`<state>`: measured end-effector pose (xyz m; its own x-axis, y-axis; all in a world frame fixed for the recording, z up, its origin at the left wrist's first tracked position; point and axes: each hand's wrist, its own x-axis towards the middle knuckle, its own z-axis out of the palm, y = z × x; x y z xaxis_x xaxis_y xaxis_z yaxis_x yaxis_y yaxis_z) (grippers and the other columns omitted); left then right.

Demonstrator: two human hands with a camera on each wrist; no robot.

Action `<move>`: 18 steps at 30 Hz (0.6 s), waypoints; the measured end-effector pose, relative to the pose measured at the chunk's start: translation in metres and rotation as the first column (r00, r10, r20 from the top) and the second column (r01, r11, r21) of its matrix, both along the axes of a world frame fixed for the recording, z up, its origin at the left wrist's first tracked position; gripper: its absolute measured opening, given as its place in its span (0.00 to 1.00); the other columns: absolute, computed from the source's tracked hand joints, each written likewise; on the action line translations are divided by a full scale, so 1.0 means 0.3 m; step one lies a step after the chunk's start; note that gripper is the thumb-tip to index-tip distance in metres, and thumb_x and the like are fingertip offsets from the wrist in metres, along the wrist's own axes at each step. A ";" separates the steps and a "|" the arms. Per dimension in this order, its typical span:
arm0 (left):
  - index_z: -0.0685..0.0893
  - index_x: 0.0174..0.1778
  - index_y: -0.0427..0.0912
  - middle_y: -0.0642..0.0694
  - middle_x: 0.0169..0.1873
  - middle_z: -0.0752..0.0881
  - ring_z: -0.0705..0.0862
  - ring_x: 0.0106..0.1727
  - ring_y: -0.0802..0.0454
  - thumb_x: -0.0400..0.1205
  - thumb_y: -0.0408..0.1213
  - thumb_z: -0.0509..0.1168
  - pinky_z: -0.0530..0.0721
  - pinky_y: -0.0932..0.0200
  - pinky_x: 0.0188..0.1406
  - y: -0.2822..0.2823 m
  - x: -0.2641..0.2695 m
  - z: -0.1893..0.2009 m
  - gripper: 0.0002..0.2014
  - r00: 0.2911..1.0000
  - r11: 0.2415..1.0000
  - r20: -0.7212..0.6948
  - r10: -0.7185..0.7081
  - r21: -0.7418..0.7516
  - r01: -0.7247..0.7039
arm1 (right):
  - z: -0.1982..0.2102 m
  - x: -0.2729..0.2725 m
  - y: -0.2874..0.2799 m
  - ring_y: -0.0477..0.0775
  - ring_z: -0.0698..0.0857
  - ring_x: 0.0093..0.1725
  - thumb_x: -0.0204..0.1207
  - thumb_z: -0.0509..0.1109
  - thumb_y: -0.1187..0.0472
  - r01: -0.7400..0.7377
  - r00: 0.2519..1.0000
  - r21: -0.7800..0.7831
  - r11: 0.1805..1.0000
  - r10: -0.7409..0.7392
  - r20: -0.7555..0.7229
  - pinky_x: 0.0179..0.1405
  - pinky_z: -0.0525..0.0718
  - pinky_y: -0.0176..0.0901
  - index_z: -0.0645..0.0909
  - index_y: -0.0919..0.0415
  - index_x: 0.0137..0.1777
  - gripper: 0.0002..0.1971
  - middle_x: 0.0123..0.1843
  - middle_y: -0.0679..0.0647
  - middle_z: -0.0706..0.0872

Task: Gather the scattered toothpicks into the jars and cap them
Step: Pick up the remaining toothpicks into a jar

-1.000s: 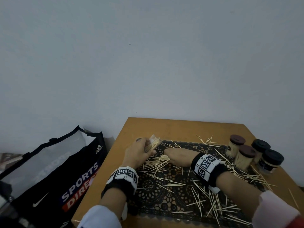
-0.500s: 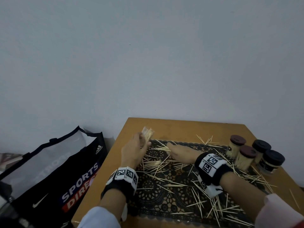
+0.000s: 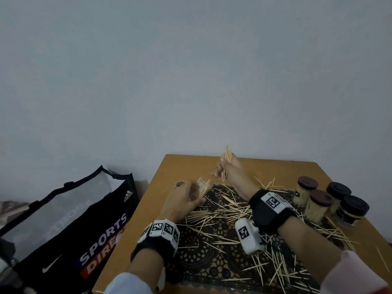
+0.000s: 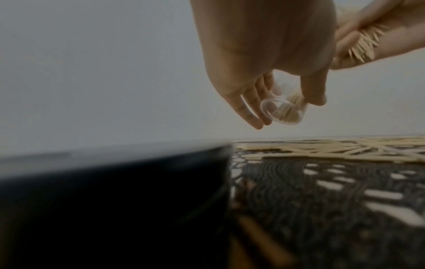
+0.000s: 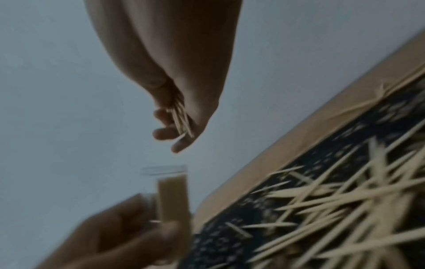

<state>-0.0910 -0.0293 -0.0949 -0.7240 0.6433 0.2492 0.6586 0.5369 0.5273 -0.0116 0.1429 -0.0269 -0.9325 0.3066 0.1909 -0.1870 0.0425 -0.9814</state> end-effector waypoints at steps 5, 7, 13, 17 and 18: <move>0.77 0.61 0.48 0.58 0.48 0.78 0.76 0.46 0.61 0.77 0.55 0.72 0.67 0.78 0.37 0.007 0.000 -0.002 0.22 0.998 0.998 -0.018 -0.061 0.021 0.061 | -0.003 -0.049 -0.057 0.52 0.85 0.36 0.89 0.54 0.61 0.071 0.990 -0.135 0.988 -0.086 -0.109 0.61 0.83 0.52 0.70 0.62 0.59 0.07 0.36 0.52 0.77; 0.77 0.60 0.48 0.58 0.47 0.78 0.77 0.46 0.60 0.77 0.56 0.71 0.68 0.76 0.38 0.007 0.001 -0.004 0.22 0.997 0.997 -0.025 -0.068 0.041 0.069 | -0.020 -0.059 -0.082 0.51 0.85 0.36 0.89 0.53 0.60 0.087 0.991 -0.084 0.993 -0.095 -0.092 0.55 0.84 0.45 0.70 0.62 0.58 0.07 0.36 0.52 0.77; 0.78 0.59 0.48 0.59 0.43 0.79 0.76 0.39 0.66 0.77 0.58 0.71 0.71 0.70 0.36 0.007 0.007 0.001 0.22 0.998 0.993 -0.028 -0.060 0.100 0.063 | -0.069 -0.064 -0.133 0.57 0.86 0.49 0.89 0.54 0.59 0.045 0.997 -0.165 0.985 -0.054 -0.053 0.45 0.83 0.48 0.71 0.59 0.58 0.06 0.40 0.55 0.83; 0.78 0.59 0.48 0.58 0.42 0.81 0.77 0.38 0.66 0.78 0.59 0.69 0.70 0.71 0.34 0.003 0.012 0.007 0.22 0.998 0.990 -0.036 -0.044 0.132 0.049 | -0.077 -0.053 -0.129 0.47 0.85 0.62 0.89 0.54 0.57 0.032 0.998 -0.075 0.997 -0.037 -0.054 0.54 0.80 0.31 0.71 0.66 0.64 0.14 0.53 0.57 0.88; 0.78 0.60 0.48 0.56 0.43 0.82 0.77 0.38 0.65 0.78 0.59 0.69 0.72 0.70 0.35 0.003 0.012 0.009 0.22 0.999 0.989 -0.037 -0.039 0.142 0.044 | -0.077 -0.050 -0.126 0.43 0.85 0.62 0.89 0.54 0.57 0.020 0.998 -0.064 0.998 -0.024 -0.056 0.53 0.78 0.29 0.72 0.66 0.64 0.14 0.55 0.55 0.89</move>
